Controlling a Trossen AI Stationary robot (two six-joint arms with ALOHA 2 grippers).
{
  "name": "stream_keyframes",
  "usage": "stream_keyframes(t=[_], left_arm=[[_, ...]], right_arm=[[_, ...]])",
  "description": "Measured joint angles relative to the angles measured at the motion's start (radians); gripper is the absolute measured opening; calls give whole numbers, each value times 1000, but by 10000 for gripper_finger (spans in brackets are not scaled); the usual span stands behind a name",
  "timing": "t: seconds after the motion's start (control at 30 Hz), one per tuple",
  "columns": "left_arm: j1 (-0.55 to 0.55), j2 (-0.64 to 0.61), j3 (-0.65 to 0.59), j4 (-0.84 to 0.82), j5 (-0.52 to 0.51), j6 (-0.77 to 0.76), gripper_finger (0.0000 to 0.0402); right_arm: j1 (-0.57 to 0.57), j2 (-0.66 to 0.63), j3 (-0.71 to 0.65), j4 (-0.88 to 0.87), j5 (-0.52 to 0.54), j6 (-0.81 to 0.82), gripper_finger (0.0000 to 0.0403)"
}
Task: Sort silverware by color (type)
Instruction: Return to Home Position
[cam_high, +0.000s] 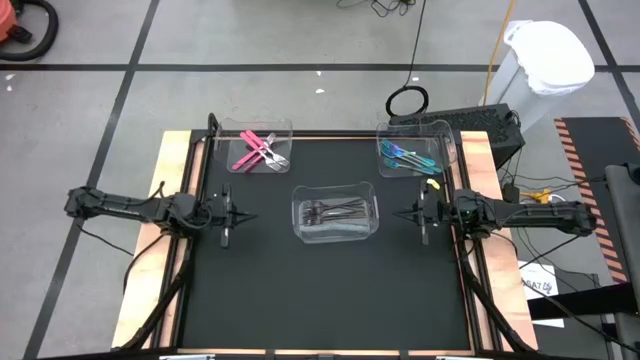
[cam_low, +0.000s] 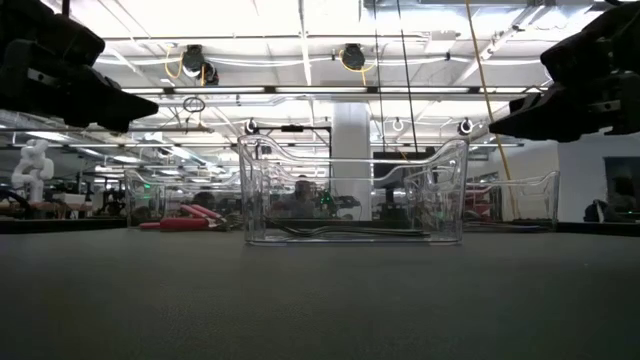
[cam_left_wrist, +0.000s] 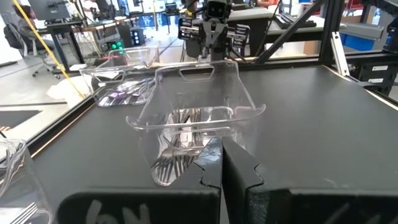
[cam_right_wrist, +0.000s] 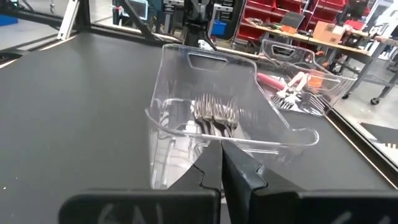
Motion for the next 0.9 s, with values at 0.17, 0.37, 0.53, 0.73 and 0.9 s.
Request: stream_keyframes(t=[0.17,0.37,0.53,0.73,0.9], left_arm=[[0,-20,0,-22,0,0,0],[0,-66,0,-61,0,-2,0],[0,-106,0,-70,1,0,0],[0,-126,0,-72,4,9,0],[0,-126,0,-73,-16,9,0]], right_arm=[[0,-20,1,-26,2,-7,0],[0,-36,4,-40,3,-19,0],[0,-37,5,-49,4,-27,0],[0,-37,6,-59,4,-27,0],[0,-37,6,-61,4,-27,0]])
